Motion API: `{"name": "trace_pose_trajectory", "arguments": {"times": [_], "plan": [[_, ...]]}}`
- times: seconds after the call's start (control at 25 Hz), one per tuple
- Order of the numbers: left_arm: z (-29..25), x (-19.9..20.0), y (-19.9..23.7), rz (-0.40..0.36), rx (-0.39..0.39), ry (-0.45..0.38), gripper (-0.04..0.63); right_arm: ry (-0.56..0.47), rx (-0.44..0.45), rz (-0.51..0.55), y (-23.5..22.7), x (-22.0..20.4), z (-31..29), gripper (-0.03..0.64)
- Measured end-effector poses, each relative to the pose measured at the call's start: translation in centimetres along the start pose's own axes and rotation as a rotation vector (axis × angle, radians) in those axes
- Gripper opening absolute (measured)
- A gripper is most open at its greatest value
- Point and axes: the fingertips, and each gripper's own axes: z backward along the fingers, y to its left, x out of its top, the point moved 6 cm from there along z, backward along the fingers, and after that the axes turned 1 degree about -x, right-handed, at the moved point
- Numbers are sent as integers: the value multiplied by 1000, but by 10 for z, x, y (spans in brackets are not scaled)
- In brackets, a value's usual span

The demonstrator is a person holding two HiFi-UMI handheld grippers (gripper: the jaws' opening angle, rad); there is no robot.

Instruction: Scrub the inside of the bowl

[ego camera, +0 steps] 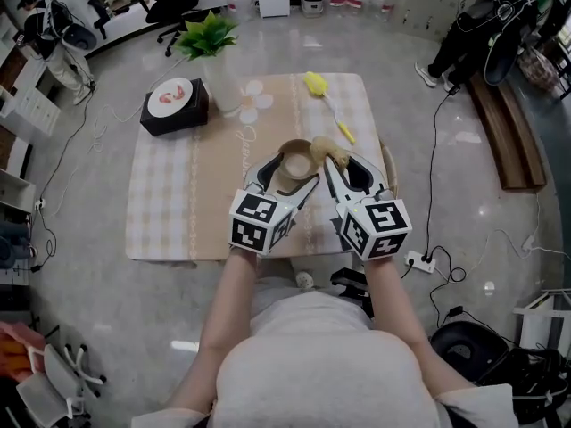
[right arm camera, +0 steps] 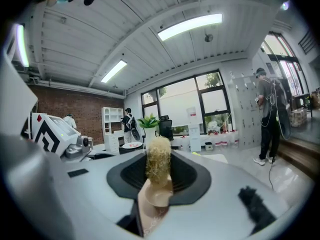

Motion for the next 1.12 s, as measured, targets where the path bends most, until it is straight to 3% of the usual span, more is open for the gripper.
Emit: {"name": "trace_pose_trajectory", "arguments": {"times": [0.24,0.68,1.12], "plan": [[-16,-10,15,-32,-31,42,390,21,-15,-10,-9,-9,-16,103],[-47,-52,50,-59,-89,208,421,71,-44,-44,-23,-23,-50,103],[-77,-89,59,-140,-159,371,469,131,-72,-56,-37,-33,-75,103]]}}
